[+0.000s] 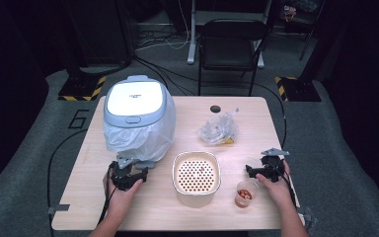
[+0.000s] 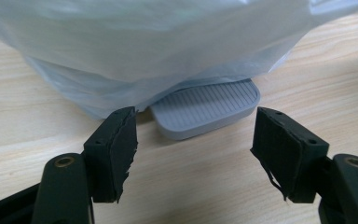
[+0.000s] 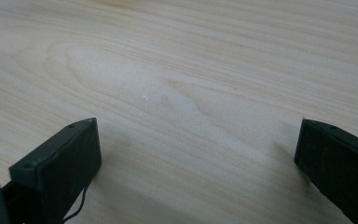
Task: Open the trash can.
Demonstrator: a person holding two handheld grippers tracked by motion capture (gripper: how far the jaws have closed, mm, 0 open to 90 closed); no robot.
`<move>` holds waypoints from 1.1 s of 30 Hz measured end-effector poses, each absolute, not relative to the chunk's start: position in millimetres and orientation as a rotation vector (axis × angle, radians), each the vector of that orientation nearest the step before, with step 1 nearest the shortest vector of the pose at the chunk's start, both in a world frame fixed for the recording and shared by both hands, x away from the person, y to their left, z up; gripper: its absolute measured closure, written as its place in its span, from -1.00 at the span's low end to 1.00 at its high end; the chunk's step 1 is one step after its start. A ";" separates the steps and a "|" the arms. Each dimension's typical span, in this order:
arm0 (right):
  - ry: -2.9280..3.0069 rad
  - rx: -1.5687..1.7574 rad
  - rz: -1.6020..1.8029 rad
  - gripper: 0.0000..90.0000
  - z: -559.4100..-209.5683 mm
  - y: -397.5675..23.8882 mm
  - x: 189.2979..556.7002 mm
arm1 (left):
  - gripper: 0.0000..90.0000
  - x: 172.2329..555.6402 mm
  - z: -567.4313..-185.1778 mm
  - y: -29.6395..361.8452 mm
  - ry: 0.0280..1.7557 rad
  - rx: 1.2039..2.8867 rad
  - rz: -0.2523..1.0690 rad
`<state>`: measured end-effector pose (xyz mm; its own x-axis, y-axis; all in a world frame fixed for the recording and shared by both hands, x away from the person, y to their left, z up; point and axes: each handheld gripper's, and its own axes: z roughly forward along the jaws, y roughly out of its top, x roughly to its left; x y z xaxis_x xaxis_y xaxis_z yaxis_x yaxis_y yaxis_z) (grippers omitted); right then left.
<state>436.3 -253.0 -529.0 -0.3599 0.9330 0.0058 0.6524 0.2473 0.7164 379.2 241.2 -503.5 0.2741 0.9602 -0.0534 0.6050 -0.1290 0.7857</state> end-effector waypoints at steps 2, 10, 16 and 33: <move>2.108 1.440 0.890 -1.00 -529.0 -253.3 436.2 | -0.41 381.4 -505.4 236.8 1.452 1.802 0.629; 2.110 1.433 0.891 -1.00 -529.2 -253.4 436.2 | -0.38 388.2 -509.4 228.9 1.467 1.763 0.621; 2.111 1.431 0.894 -1.00 -529.2 -253.3 436.0 | -0.22 385.4 -500.8 231.5 1.452 1.742 0.650; 2.119 1.421 0.896 -1.00 -529.2 -253.3 435.5 | -0.18 398.6 -506.6 215.3 1.469 1.779 0.713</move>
